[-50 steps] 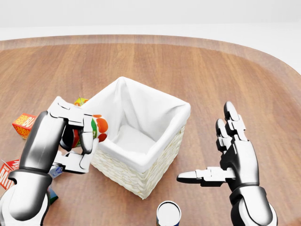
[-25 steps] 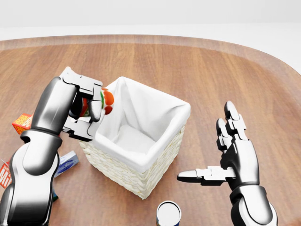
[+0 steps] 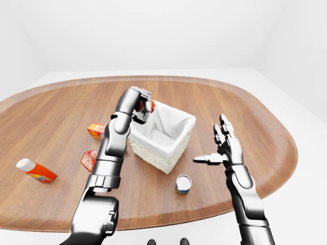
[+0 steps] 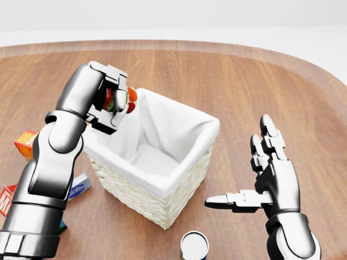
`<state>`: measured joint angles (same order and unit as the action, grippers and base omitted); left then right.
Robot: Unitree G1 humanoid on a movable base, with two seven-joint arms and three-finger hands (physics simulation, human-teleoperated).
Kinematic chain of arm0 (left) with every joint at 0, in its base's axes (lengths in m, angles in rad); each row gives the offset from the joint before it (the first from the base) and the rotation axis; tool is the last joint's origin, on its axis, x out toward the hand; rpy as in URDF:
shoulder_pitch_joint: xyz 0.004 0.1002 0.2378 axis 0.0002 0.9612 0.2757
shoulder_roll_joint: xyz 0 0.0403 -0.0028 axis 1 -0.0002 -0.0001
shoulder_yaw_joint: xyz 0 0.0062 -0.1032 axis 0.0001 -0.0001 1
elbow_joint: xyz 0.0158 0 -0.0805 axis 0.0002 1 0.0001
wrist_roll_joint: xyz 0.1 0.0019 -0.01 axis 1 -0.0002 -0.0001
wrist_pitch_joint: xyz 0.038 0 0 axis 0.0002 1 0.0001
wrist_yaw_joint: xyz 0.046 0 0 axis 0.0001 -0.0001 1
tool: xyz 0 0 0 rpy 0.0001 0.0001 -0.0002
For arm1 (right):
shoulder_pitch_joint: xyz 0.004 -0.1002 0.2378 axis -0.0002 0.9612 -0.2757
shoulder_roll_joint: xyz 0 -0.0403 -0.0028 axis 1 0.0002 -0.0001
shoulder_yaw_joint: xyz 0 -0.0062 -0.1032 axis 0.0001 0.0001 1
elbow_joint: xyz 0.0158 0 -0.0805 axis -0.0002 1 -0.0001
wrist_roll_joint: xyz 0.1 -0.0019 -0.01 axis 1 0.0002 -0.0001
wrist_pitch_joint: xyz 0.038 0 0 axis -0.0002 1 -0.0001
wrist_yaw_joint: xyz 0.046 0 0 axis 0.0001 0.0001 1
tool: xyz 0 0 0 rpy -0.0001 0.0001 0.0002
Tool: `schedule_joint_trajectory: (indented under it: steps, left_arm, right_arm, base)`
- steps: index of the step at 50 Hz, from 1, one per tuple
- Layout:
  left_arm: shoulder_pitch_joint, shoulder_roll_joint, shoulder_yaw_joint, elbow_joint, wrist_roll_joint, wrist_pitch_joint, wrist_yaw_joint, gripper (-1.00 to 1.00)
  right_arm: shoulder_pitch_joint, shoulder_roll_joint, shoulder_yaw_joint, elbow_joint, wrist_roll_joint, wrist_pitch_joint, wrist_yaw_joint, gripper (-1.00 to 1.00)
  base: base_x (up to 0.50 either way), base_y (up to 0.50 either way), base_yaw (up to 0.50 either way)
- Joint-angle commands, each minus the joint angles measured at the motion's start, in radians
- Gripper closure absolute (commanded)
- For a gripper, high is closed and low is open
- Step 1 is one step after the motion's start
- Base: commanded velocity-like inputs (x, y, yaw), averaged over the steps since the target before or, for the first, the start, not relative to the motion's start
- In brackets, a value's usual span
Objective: Pick up the tomato sauce, and put it in the basket.
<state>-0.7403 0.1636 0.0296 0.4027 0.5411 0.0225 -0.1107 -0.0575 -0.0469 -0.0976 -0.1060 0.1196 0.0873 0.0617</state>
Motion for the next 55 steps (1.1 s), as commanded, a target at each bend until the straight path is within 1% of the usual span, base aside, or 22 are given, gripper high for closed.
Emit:
schedule_joint_trajectory:
  steps: [1,3,5,7,10,12,14,16,25,30,41,55]
  left_arm:
    - [-0.123,0.002,-0.007,0.206,-0.018,-0.045,0.041,1.00]
    - [-0.140,0.002,-0.009,0.245,-0.014,-0.060,0.055,1.00]
    - [-0.158,-0.001,-0.009,0.270,-0.017,-0.062,0.057,1.00]
    - [-0.172,-0.002,-0.012,0.301,-0.017,-0.074,0.064,1.00]
    - [-0.188,-0.004,-0.015,0.327,-0.015,-0.081,0.068,1.00]
    - [-0.210,-0.006,-0.018,0.392,-0.013,-0.110,0.086,1.00]
    - [-0.222,-0.006,-0.018,0.424,-0.013,-0.110,0.092,1.00]
    - [-0.249,-0.004,-0.018,0.498,-0.015,-0.110,0.106,1.00]
    - [-0.308,-0.003,-0.024,0.683,-0.011,-0.110,0.141,1.00]
    - [-0.328,-0.009,-0.031,0.745,0.009,-0.110,0.165,1.00]
    - [-0.351,-0.027,-0.037,0.818,0.047,-0.110,0.186,1.00]
    - [-0.366,-0.047,-0.038,0.812,0.050,-0.110,0.177,1.00]
  right_arm:
    - [0.000,0.000,0.000,0.000,0.001,0.000,0.001,-1.00]
    - [-0.003,-0.001,-0.002,0.005,0.002,0.000,0.000,-1.00]
    - [-0.005,-0.002,-0.003,-0.001,0.004,0.000,-0.001,-1.00]
    - [-0.004,-0.001,-0.002,0.000,0.003,0.000,-0.001,-1.00]
    - [-0.002,-0.001,-0.001,0.000,0.003,0.000,0.000,-1.00]
    - [-0.002,0.000,-0.001,0.000,0.003,0.000,0.000,-1.00]
    - [-0.002,-0.001,-0.001,-0.002,0.004,0.000,0.000,-1.00]
    - [-0.002,-0.001,-0.002,-0.007,0.005,0.000,-0.001,-1.00]
    - [0.000,-0.001,-0.002,-0.014,0.007,0.000,-0.001,-1.00]
    - [-0.004,-0.002,-0.005,-0.016,0.010,0.000,-0.001,-1.00]
    - [-0.006,-0.003,-0.008,-0.014,0.015,0.000,-0.001,-1.00]
    - [-0.005,-0.003,-0.006,-0.022,0.015,0.000,-0.002,-1.00]
  base:
    - [0.00,0.00,0.00]
    - [0.00,0.00,0.00]
    - [0.00,0.00,0.00]
    - [0.00,0.00,0.00]
    - [0.00,0.00,0.00]
    - [0.00,0.00,0.00]
    - [0.00,0.00,0.00]
    - [0.00,0.00,0.00]
    - [0.00,0.00,0.00]
    - [0.00,0.00,0.00]
    - [0.00,0.00,0.00]
    - [0.00,0.00,0.00]
